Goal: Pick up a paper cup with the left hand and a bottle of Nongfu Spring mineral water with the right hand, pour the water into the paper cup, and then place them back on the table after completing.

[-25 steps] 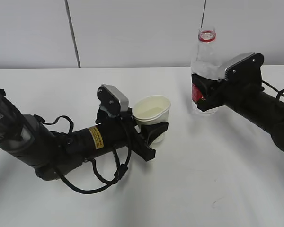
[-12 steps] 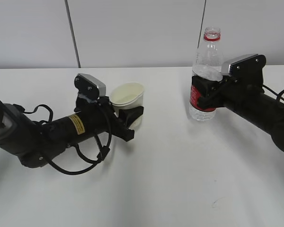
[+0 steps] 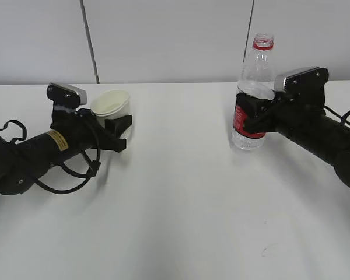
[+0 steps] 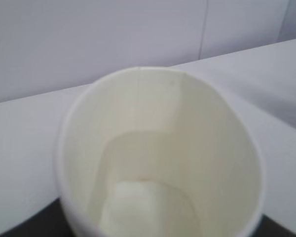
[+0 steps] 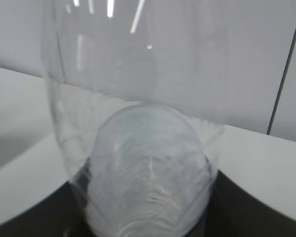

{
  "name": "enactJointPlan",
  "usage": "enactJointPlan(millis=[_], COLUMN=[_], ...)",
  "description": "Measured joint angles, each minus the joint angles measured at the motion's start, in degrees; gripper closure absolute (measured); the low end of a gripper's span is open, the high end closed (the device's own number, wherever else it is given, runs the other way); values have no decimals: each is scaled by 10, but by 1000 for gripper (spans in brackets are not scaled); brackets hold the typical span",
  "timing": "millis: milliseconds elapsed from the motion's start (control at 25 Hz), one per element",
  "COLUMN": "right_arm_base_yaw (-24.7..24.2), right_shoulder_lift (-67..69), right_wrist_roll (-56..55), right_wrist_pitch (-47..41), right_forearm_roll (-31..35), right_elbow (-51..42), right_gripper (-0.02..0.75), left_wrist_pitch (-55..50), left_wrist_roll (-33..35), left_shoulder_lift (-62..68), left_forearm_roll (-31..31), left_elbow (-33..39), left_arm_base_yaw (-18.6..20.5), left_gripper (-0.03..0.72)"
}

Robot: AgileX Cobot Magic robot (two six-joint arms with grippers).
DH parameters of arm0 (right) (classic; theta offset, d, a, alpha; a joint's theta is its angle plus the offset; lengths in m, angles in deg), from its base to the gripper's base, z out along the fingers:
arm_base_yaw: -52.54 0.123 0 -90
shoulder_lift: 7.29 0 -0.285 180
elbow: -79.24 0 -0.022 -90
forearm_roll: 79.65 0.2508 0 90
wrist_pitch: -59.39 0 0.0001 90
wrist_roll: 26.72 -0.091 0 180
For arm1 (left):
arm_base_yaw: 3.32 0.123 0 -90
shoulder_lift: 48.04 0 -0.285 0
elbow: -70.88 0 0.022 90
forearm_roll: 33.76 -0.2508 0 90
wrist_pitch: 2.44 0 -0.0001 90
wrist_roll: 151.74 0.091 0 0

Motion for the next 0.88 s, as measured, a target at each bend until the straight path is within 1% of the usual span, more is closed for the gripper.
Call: enactJointPlan(millis=[200, 320, 480, 880], right_arm_base_yaw=[0, 0, 0, 0], right_shoulder_lift=[0, 0, 0, 0], right_wrist_roll=[-15, -18, -31, -33], right_wrist_pitch=[0, 0, 0, -12], right_forearm_roll=[0, 0, 0, 15], right_elbow=[0, 0, 0, 0], right_gripper=[402, 402, 402, 403], left_wrist_pitch=[0, -8, -32, -14], left_wrist_roll=[5, 13, 28, 39], left_shoulder_lift=[0, 0, 0, 28], left_forearm_roll=[12, 16, 26, 42], left_elbow=[0, 0, 0, -1], left_arm_base_yaw=[40, 56, 62, 62], left_gripper=[336, 336, 336, 336])
